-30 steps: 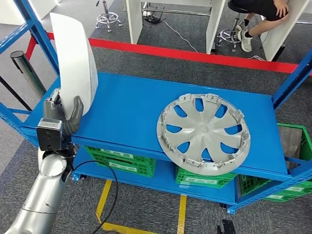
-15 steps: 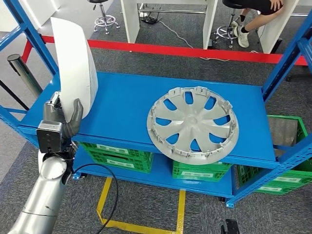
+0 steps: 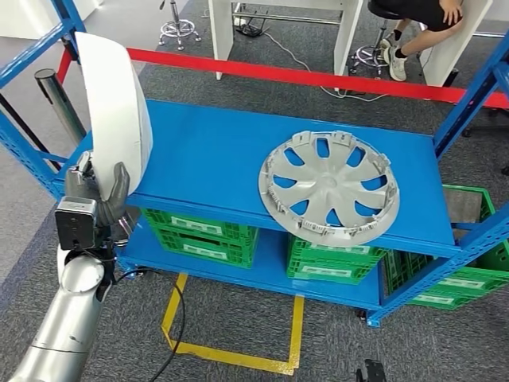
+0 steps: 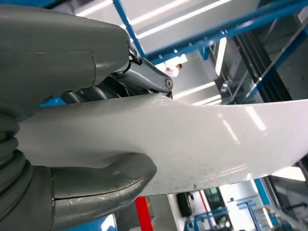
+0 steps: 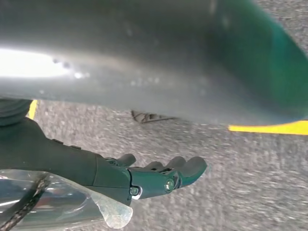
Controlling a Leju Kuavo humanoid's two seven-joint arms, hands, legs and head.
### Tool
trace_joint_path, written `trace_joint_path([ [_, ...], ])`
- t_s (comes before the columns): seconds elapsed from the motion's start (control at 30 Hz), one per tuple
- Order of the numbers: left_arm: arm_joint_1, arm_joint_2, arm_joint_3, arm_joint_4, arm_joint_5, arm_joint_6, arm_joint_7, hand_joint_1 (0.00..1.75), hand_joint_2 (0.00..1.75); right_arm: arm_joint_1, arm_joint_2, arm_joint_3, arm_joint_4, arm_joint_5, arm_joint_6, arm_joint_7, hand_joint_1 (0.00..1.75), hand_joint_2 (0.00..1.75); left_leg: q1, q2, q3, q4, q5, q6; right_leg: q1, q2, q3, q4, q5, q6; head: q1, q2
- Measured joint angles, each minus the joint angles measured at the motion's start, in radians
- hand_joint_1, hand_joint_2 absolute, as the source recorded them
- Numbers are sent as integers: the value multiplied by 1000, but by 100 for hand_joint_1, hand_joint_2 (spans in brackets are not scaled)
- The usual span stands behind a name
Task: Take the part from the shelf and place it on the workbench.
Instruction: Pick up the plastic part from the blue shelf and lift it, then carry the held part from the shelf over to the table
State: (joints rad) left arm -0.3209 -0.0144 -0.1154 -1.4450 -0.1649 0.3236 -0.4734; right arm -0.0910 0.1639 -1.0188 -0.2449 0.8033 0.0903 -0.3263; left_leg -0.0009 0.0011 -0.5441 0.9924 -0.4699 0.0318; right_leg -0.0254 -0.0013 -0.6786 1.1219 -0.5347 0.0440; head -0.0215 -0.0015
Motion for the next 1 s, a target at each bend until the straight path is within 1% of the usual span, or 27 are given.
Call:
trace_joint_path([
  [0.03,4,0,1,0,1,0,0,175,175,0,0,0,0,-5,4,0,0,0,-2,0,-13,0,10,4,2,0,-17,65,-48,-1,1,0],
  [0.07,11,0,2,0,1,-1,0,175,175,-1,0,0,0,-9,9,0,0,0,-6,0,-27,1,20,7,3,0,-27,127,-80,-3,1,0],
  [0.1,18,0,4,0,1,-1,0,175,175,-3,0,0,0,-14,13,0,0,0,-9,0,-41,1,30,8,5,0,-29,168,-90,-4,1,0],
  [0.13,25,1,6,0,1,-1,0,175,175,-3,0,0,0,-18,17,0,0,0,-12,0,-54,2,40,8,8,0,-16,178,-76,-7,1,0],
  [0.17,32,1,8,0,1,-2,0,175,175,-4,0,0,0,-21,20,-1,0,0,-14,0,-67,3,49,7,11,0,12,158,-47,-11,1,0],
  [0.2,37,1,10,0,1,-2,0,175,175,-5,-1,0,0,-22,21,-2,0,0,-15,0,-78,5,57,6,15,0,57,104,-18,-18,1,0],
  [0.23,41,2,12,0,1,-1,0,175,175,-7,-2,0,0,-23,22,-2,0,0,-18,-1,-88,7,65,4,19,0,110,33,-4,-24,1,0],
  [0.27,43,3,14,0,1,-1,0,175,175,-9,-3,0,0,-25,23,-3,0,0,-20,-1,-95,10,72,2,22,0,160,-39,-3,-30,1,0],
  [0.3,44,3,15,-1,1,-1,0,175,175,-11,-4,0,-1,-27,25,-4,0,0,-21,-1,-100,12,77,0,24,0,198,-94,-11,-33,0,0],
  [0.33,44,4,16,-1,1,-1,0,175,175,-12,-6,0,-1,-29,26,-5,0,0,-22,-1,-102,13,79,-2,25,0,217,-123,-21,-34,-1,0],
  [0.37,44,4,17,-2,1,-1,0,175,175,-13,-6,0,-1,-30,26,-6,0,0,-22,0,-103,14,80,-2,24,1,223,-133,-23,-34,-1,0],
  [0.6,45,4,17,-2,1,-1,-1,175,175,-14,-6,0,-1,-32,29,-6,0,0,-22,0,-104,14,84,-4,25,0,225,-138,-27,-33,-2,0],
  [0.63,46,5,18,-2,1,-1,-1,175,175,-14,-6,0,-1,-33,30,-6,0,0,-22,0,-105,14,86,-5,26,1,225,-139,-28,-33,-1,0],
  [0.7,53,6,19,-3,1,-1,-2,175,175,-14,-6,-1,-1,-41,38,-7,0,0,-21,0,-110,13,98,-11,27,2,219,-139,-27,-34,0,0],
  [0.73,65,10,23,-5,1,-1,-3,175,175,-12,-6,-2,-1,-51,46,-10,0,0,-20,0,-117,22,85,-18,25,1,211,-141,-19,-41,0,0],
  [0.77,88,15,32,-11,-1,-1,-4,175,175,-10,-6,-5,-2,-65,59,-14,0,0,-15,-1,-134,80,36,-30,23,0,194,-142,-4,-49,0,0],
  [0.8,124,24,47,-24,-4,2,-8,175,175,-5,-6,-10,-6,-80,70,-17,0,0,-6,-2,-109,109,6,-43,20,-2,161,-135,20,-54,-1,0],
  [0.83,159,32,63,-39,-8,4,-12,175,175,0,-6,-16,-10,-94,80,-21,0,0,3,-3,-71,118,-33,-54,19,-4,127,-128,45,-57,-1,0],
  [0.87,185,39,77,-53,-11,7,-17,175,175,3,-6,-20,-14,-102,84,-23,0,0,11,-3,-23,107,-56,-58,20,-5,98,-119,64,-53,-1,0],
  [0.9,204,43,87,-66,-14,10,-21,175,175,5,-5,-23,-18,-106,84,-25,0,0,14,-4,33,47,-42,-56,20,-6,75,-111,79,-44,0,0],
  [0.93,208,43,91,-73,-16,11,-23,175,175,5,-5,-23,-19,-107,84,-25,0,0,10,-4,48,16,-51,-49,19,-6,70,-110,88,-38,0,0],
  [0.97,215,44,96,-80,-20,14,-27,175,175,6,-5,-24,-20,-109,83,-26,0,0,7,-4,47,5,-49,-40,18,-6,65,-112,97,-30,0,0],
  [1.0,224,44,102,-87,-26,17,-32,175,175,8,-5,-25,-21,-111,81,-27,0,0,7,-3,40,1,-41,-32,15,-5,60,-112,101,-23,0,0],
])
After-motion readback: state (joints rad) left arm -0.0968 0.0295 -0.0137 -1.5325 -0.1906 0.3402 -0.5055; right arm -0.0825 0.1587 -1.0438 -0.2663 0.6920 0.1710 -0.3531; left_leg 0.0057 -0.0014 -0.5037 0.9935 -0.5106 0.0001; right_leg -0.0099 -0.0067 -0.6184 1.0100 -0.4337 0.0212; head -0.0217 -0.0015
